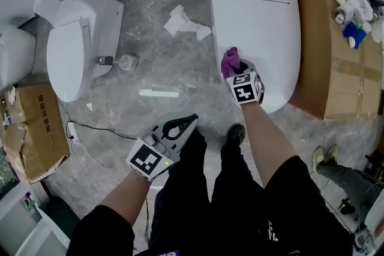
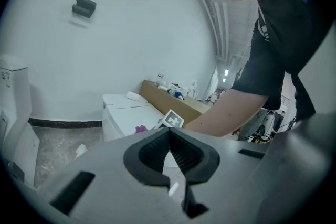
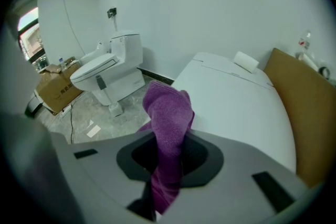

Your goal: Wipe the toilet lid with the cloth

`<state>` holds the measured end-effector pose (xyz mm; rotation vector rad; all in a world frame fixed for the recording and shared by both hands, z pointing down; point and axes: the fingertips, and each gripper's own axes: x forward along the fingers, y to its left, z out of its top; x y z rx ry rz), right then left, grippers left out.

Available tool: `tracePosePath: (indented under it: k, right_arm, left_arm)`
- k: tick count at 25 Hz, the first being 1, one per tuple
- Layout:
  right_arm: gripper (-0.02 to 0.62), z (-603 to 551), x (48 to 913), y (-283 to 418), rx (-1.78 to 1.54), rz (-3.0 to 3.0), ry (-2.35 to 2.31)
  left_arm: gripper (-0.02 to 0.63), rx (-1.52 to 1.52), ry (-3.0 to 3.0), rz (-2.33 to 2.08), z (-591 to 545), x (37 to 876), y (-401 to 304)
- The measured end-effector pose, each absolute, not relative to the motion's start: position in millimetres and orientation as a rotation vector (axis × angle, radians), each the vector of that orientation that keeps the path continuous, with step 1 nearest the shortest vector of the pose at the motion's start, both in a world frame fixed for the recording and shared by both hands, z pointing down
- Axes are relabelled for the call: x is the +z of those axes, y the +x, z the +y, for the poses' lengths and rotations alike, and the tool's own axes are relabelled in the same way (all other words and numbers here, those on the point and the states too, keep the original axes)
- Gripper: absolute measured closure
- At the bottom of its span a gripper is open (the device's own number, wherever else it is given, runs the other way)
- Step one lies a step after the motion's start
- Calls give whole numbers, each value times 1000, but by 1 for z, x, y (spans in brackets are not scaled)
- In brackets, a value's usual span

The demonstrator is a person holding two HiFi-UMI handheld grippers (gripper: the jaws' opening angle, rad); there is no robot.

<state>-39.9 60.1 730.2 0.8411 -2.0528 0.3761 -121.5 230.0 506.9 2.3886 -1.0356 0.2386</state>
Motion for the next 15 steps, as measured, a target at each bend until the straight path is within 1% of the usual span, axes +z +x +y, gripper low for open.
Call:
tracePosePath:
  k: [4,9,12,15]
  right_arm:
    - [520,47,731,30,434,-2003,970]
    - [520,42,734,130,469,-1930,1074]
    - [520,37,732,174,427,-1926,1094]
    - [520,40,734,205,461,-1918,1131]
  left_arm:
    - [589,239,2384,-1032,231,513,-97]
    - [589,267,2384,-992,237,514,-38]
    - [589,272,2376,-993,239,512,-1]
    - [589,247,2371,-1003,241,504,30]
